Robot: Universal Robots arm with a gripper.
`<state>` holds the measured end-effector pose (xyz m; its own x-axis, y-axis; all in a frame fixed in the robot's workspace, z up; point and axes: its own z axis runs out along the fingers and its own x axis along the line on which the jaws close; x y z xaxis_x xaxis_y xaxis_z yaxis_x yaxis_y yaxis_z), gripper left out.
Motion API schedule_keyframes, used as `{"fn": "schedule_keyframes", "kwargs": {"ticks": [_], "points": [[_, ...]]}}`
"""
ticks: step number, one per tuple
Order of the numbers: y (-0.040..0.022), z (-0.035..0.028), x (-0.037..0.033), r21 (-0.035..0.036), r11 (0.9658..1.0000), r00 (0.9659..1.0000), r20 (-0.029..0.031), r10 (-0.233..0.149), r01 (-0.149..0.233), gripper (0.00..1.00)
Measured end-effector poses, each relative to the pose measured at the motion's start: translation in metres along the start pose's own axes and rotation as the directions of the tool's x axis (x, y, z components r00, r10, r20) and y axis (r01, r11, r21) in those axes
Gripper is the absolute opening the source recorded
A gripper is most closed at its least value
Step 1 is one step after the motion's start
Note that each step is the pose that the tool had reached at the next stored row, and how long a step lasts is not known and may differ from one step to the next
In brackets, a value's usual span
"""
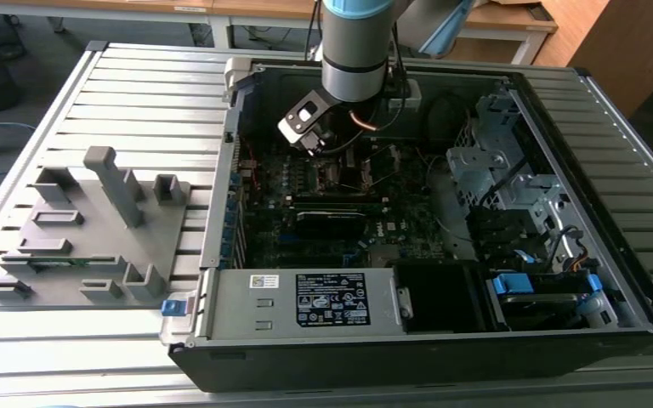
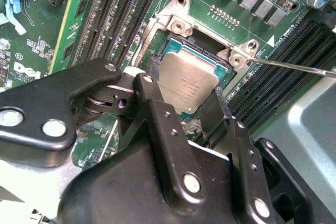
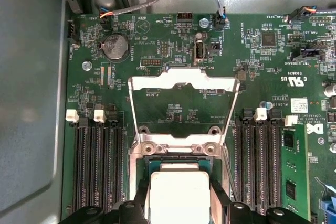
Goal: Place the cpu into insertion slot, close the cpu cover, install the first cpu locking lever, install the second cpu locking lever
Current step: 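Place the cpu into insertion slot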
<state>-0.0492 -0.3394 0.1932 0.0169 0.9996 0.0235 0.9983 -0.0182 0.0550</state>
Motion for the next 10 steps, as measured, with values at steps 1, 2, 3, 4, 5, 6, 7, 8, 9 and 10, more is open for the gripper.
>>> {"fn": "schedule_keyframes", "kwargs": {"ticks": [1,2,3,4,5,6,7,8,9,10], "points": [[0.0000,0.0000,0.0000,0.0000,1.0000,1.0000,0.0000,0.000,0.000,0.54],[0.0000,0.0000,0.0000,0.0000,1.0000,1.0000,0.0000,0.000,0.000,0.54],[0.0000,0.0000,0.0000,0.0000,1.0000,1.0000,0.0000,0.000,0.000,0.54],[0.0000,0.0003,0.0000,0.0000,1.0000,1.0000,0.0000,0.000,0.000,0.54],[-0.0001,0.0008,-0.0001,0.0001,1.0000,1.0000,0.0002,0.000,0.000,0.54],[-0.0001,0.0013,-0.0001,0.0003,1.0000,1.0000,0.0004,0.000,0.000,0.54],[-0.0002,0.0017,-0.0001,0.0004,1.0000,1.0000,0.0006,0.000,0.000,0.54],[-0.0002,0.0020,-0.0002,0.0004,1.0000,1.0000,0.0006,0.000,0.000,0.54],[-0.0002,0.0020,-0.0002,0.0003,1.0000,1.0000,0.0006,0.000,0.000,0.54],[-0.0002,0.0021,-0.0001,0.0002,1.0000,1.0000,0.0004,0.000,0.000,0.54]]}}
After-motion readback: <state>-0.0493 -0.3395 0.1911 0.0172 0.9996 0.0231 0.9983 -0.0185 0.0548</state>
